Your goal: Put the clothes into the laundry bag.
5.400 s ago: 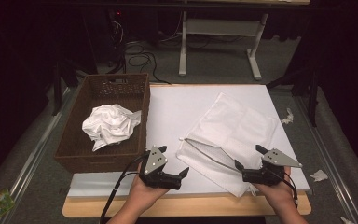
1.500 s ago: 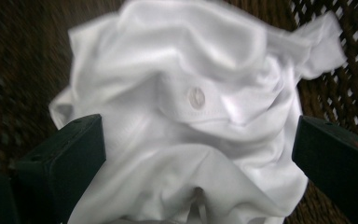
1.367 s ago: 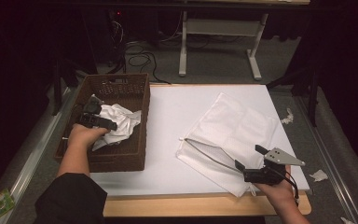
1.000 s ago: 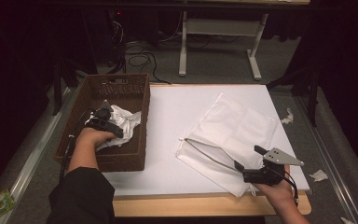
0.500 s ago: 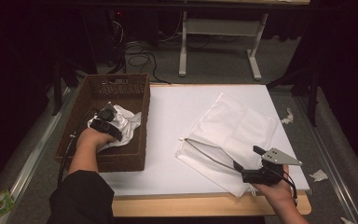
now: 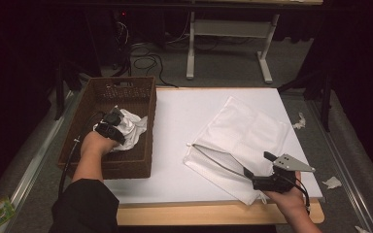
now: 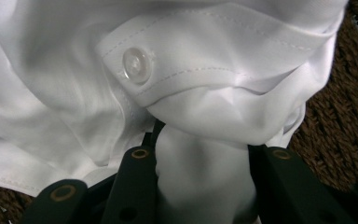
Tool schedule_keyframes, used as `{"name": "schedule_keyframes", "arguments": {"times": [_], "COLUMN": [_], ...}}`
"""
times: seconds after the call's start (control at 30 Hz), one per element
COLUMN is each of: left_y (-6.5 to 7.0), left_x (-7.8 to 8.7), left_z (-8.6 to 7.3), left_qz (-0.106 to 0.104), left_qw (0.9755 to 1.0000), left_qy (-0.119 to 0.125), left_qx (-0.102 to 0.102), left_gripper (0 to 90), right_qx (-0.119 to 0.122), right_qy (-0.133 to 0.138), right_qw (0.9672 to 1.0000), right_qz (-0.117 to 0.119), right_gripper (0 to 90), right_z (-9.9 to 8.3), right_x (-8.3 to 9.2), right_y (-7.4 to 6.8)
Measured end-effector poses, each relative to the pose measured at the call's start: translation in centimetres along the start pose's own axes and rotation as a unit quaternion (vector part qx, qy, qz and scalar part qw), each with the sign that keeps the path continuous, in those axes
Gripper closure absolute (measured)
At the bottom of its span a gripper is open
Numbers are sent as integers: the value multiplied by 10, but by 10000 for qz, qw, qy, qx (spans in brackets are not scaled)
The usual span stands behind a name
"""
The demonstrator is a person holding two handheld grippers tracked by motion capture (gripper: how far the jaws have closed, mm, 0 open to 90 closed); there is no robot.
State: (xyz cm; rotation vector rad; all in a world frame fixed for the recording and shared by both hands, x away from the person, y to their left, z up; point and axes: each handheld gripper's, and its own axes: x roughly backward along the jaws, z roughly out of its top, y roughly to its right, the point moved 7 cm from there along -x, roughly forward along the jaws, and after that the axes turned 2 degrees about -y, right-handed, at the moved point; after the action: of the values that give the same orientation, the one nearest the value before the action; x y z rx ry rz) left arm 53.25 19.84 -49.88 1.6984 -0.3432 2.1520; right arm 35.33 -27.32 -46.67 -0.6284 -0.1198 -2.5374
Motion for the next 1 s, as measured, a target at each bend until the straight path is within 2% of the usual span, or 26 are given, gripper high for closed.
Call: {"name": "schedule_keyframes", "arguments": {"times": [0.17,0.3,0.37,0.5,0.63,0.73,0.8,0.87,0.93,1.0], "left_y": [-3,-4,-3,0,4,6,7,7,9,10], "left_x": [13,28,35,50,63,71,76,82,86,91], "left_z": [3,6,7,6,4,1,-1,-4,-7,-11], "left_qz": [104,122,186,150,163,204,233,232,77,169], "left_qw": [9991,9971,9959,9914,9839,9787,9740,9679,9626,9566], "left_qy": [402,749,883,1297,1777,2042,2255,2502,2704,2910], "left_qx": [27,67,33,33,62,66,69,103,107,55], "left_gripper": [704,705,705,706,706,705,704,704,705,706], "right_qx": [-18,-65,-57,-27,-14,-52,-55,-69,-74,-86], "right_qy": [12,9,17,29,30,35,42,42,36,25], "right_qw": [10000,10000,10000,10000,10000,10000,10000,10000,10000,9999], "right_qz": [-18,-38,-45,-30,-26,-19,-33,-33,-43,-49], "right_gripper": [32,34,34,35,35,35,36,36,36,36], "right_z": [0,0,0,1,1,1,1,1,1,0], "right_x": [1,1,1,1,1,2,2,2,2,2], "right_y": [3,4,3,3,2,2,2,2,3,3]}}
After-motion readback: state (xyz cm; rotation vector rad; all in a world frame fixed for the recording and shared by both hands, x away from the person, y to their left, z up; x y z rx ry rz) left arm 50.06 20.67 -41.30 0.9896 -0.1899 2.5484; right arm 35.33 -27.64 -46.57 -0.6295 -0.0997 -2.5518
